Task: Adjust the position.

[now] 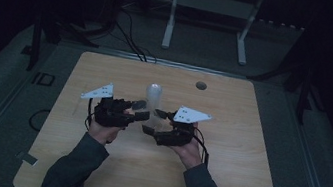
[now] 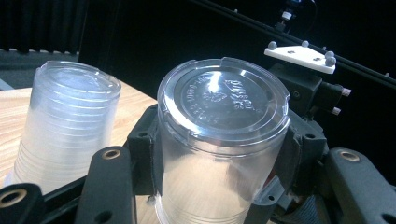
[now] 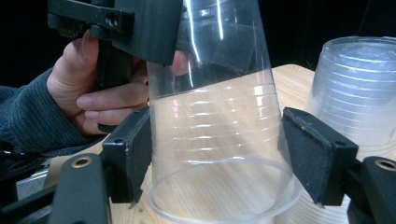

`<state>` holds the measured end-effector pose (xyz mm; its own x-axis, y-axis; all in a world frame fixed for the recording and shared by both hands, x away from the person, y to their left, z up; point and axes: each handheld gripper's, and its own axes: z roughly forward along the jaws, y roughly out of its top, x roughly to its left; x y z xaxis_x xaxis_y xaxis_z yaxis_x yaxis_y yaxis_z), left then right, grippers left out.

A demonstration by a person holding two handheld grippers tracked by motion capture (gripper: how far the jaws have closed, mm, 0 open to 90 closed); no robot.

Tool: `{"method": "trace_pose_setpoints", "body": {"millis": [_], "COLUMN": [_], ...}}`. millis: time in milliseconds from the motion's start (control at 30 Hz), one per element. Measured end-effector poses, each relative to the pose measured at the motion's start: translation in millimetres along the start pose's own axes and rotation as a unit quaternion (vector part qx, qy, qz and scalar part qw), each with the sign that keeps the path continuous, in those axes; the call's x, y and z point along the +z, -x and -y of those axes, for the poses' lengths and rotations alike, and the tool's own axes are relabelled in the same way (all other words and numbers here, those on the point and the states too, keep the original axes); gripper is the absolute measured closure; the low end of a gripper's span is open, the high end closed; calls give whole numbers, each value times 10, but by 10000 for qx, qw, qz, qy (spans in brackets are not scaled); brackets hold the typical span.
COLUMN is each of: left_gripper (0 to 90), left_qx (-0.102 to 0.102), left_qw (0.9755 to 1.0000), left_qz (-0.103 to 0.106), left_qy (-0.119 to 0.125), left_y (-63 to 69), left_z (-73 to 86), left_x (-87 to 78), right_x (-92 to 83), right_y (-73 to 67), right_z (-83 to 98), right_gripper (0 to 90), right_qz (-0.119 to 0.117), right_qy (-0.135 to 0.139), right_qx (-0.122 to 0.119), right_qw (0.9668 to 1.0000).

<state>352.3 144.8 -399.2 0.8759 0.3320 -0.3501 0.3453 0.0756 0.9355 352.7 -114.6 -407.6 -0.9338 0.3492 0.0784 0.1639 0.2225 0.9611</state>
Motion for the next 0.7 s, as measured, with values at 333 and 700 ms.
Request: {"method": "trace_pose_setpoints", "body": {"millis": [333,700], "left_gripper": [349,274], "left_qx": [29,228], "left_qw": [10000,9989], "left_qz": [-23,-321], "left_qy": [-91,-258], "left_y": [4,44], "left_z": [-4,-13], "left_x": [9,0], "right_x": [-10,-20], "right_y": [-18,-20], "right_z": [-9,-8], "right_gripper": [286,287], "right_qz": [33,133], "right_qy": [-85,-261], "right_qx": [-93,-227], "right_qw": [9999,9993]}}
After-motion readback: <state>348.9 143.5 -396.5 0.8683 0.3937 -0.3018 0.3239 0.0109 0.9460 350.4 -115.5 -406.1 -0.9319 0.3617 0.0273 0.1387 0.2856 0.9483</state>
